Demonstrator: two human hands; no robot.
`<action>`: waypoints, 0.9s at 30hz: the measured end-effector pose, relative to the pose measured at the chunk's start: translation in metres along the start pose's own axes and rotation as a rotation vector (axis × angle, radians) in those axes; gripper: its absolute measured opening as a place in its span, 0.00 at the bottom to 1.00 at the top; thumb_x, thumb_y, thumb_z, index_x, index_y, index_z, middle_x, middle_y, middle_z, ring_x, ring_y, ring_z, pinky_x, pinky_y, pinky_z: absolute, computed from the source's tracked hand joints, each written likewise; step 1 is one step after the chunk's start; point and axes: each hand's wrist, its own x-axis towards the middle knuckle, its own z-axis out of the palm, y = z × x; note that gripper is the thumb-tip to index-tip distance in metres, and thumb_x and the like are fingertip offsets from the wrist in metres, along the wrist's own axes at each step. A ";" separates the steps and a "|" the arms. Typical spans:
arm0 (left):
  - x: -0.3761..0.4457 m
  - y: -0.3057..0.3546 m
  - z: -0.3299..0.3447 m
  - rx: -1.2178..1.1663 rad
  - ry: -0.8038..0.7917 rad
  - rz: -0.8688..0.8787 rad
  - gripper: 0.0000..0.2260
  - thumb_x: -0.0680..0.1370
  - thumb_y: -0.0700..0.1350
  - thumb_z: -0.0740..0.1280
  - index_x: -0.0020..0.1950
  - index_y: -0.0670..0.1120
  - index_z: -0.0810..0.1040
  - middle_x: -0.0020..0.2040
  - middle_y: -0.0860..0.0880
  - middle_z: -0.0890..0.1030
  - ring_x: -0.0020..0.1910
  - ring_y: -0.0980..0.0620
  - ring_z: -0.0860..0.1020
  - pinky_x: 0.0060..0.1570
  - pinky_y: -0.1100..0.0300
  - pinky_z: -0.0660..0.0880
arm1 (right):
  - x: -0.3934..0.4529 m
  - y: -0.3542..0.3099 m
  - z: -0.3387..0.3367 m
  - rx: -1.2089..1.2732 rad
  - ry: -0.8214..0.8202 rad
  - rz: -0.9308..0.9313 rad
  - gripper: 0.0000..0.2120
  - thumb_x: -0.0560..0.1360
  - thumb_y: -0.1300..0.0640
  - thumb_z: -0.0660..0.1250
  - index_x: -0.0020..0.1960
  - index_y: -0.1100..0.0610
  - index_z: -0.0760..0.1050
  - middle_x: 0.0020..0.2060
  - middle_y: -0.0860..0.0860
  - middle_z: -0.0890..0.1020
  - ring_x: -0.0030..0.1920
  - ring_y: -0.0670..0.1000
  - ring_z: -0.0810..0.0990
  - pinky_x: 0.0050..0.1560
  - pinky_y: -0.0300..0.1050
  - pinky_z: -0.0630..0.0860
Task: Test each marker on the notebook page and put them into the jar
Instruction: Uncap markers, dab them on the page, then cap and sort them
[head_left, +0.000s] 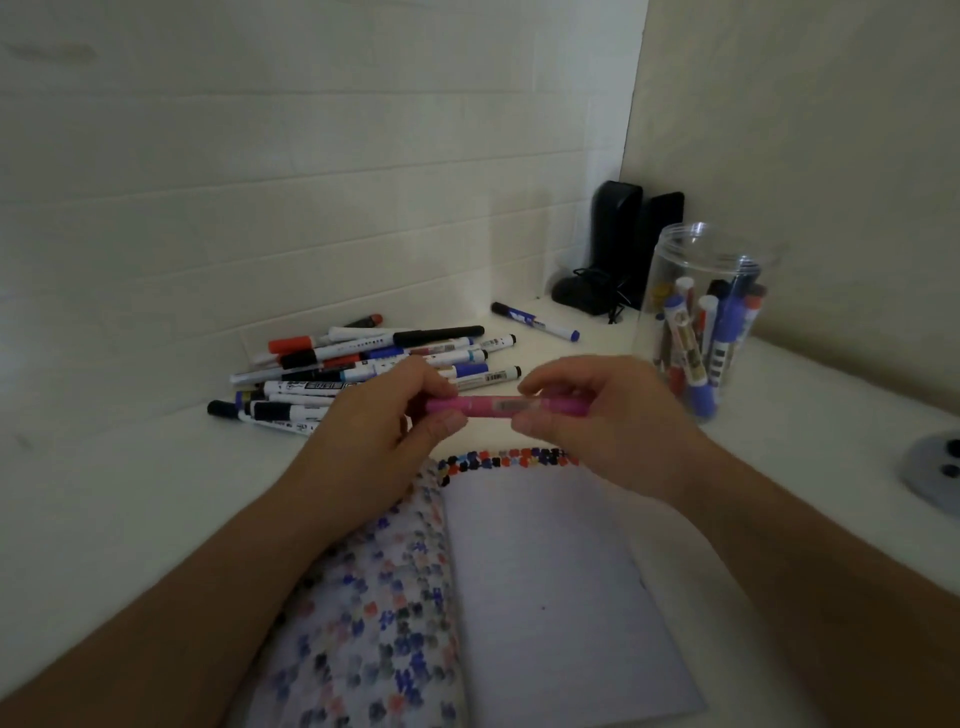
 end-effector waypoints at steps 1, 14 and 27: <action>0.001 -0.002 -0.001 0.019 -0.018 -0.013 0.03 0.80 0.52 0.68 0.52 0.58 0.75 0.43 0.60 0.79 0.43 0.60 0.78 0.39 0.69 0.72 | -0.001 -0.003 -0.003 0.205 0.060 0.057 0.10 0.70 0.49 0.79 0.50 0.46 0.83 0.37 0.45 0.85 0.32 0.43 0.80 0.34 0.38 0.78; -0.005 0.017 0.011 -0.003 -0.235 0.098 0.02 0.84 0.53 0.57 0.55 0.59 0.68 0.44 0.64 0.76 0.44 0.61 0.76 0.40 0.68 0.70 | 0.001 -0.026 0.056 0.637 0.165 0.209 0.12 0.78 0.53 0.73 0.41 0.55 0.74 0.31 0.56 0.77 0.30 0.48 0.74 0.28 0.40 0.71; -0.002 0.009 0.013 -0.061 -0.194 0.104 0.08 0.84 0.57 0.59 0.55 0.60 0.76 0.40 0.64 0.79 0.38 0.61 0.78 0.37 0.69 0.72 | 0.000 -0.022 0.055 0.856 0.008 0.119 0.20 0.79 0.62 0.71 0.33 0.51 0.69 0.27 0.53 0.73 0.28 0.48 0.71 0.27 0.39 0.68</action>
